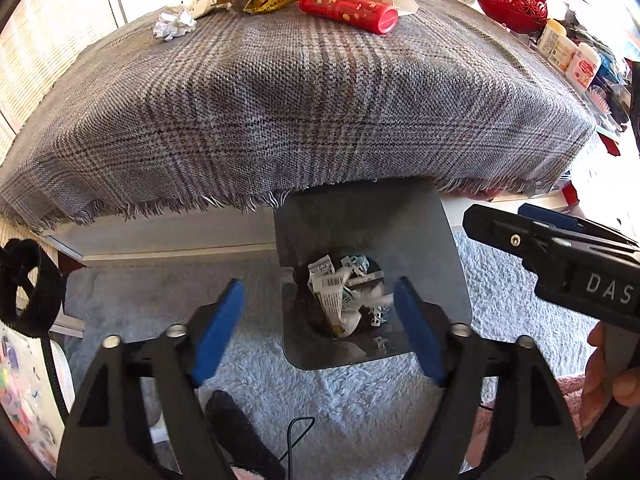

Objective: Collect trash
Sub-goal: 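Return both grippers to the table and approach the red Skittles tube with the right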

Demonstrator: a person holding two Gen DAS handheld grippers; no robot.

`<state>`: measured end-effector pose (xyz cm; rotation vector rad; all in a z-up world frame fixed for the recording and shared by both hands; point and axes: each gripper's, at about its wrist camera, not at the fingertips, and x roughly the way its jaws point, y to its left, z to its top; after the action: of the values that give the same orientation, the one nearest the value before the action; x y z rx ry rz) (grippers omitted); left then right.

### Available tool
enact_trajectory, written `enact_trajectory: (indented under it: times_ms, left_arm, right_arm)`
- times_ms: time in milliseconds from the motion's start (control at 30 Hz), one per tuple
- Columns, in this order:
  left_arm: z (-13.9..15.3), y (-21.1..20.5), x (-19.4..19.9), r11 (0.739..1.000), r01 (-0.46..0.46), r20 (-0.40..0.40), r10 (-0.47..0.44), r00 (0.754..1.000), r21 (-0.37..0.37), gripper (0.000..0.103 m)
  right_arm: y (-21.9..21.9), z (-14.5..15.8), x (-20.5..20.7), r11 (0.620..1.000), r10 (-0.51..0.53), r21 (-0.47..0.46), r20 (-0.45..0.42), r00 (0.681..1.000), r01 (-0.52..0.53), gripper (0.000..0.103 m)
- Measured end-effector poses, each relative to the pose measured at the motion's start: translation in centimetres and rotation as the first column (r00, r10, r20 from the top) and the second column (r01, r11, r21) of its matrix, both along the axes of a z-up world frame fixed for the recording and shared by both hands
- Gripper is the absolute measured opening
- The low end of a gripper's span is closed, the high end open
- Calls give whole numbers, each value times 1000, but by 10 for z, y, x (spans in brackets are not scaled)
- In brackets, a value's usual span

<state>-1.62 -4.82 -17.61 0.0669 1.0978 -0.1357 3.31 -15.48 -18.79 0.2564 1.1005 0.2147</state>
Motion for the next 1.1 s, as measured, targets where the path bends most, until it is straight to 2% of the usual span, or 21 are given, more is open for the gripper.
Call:
enact_trajectory:
  times_ms: [67, 200, 300, 600, 733, 1000, 1033, 1100]
  left_arm:
    - [4, 1, 0, 1000, 0, 4, 0, 1000, 1, 87]
    - [15, 4, -1, 1000, 3, 1, -3, 1000, -31, 95]
    - [28, 9, 1, 998, 14, 2, -14, 1000, -55, 95]
    - [67, 50, 17, 999, -45, 63, 46, 997, -5, 95]
    - [76, 77, 35, 994, -98, 93, 94, 991, 47, 95]
    - [98, 115, 80, 980, -191, 150, 182, 972, 51, 95]
    - [102, 119, 86, 978, -202, 161, 192, 968, 49, 95]
    - [108, 123, 98, 975, -218, 181, 206, 962, 51, 95]
  right_arm:
    - [1, 2, 2, 1000, 4, -4, 3, 1000, -4, 89]
    - [-1, 9, 6, 999, 24, 21, 11, 1000, -24, 92]
    - [-1, 17, 9, 999, 33, 42, 20, 999, -34, 92]
    - [-2, 66, 28, 998, 57, 34, 123, 991, -62, 92]
    - [8, 81, 46, 995, 92, 11, 158, 983, -95, 92]
    - [28, 95, 88, 987, 128, 64, 226, 966, -146, 92]
    - [32, 97, 94, 987, 135, 57, 240, 961, -153, 91]
    - [39, 102, 104, 984, 155, 45, 263, 952, -173, 79]
